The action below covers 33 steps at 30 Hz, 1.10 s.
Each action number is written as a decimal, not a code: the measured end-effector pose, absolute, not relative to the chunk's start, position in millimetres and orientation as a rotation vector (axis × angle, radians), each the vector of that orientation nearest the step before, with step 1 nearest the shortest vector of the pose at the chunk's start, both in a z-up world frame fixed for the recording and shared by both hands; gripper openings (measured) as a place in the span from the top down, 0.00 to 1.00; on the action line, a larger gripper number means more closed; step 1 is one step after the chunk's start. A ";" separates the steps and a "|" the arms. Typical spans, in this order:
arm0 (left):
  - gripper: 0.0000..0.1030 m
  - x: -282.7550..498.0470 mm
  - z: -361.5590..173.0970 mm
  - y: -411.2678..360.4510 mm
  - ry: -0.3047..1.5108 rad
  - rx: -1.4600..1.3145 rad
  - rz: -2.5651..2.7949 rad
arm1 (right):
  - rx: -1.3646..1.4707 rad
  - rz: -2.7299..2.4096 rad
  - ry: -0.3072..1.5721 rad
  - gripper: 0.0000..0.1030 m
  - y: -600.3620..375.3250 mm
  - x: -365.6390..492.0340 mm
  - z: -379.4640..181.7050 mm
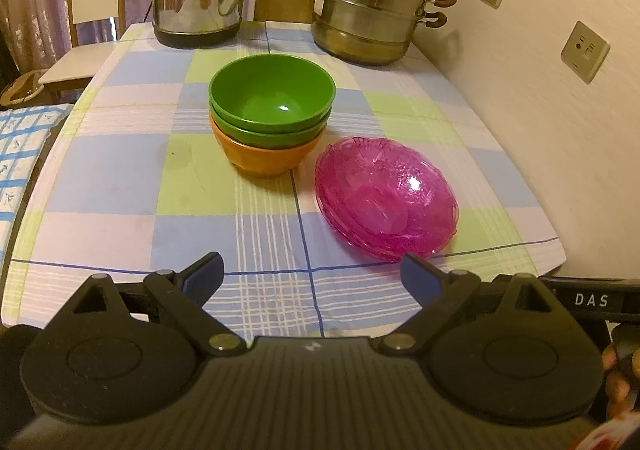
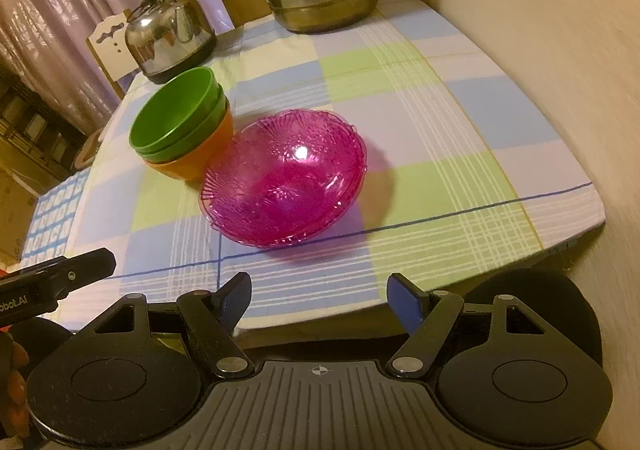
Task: Organize plates and bowls
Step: 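Lift both open tools up and back from the bowl stack, then move both open tools to the green-and-orange bowl stack and close on its rim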
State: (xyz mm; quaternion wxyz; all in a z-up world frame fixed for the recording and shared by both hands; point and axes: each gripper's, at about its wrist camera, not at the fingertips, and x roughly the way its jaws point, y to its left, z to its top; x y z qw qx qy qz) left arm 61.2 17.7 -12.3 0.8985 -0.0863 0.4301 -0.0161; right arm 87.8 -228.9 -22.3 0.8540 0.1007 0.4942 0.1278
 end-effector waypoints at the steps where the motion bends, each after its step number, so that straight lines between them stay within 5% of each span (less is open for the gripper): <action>1: 0.09 61.6 -12.9 17.4 0.893 -0.181 -0.033 | 0.212 0.270 1.040 0.28 -228.6 88.0 -22.3; 33: 0.09 103.3 -10.7 60.4 0.895 -0.305 0.055 | 0.219 0.340 1.012 0.28 -210.6 136.5 -7.2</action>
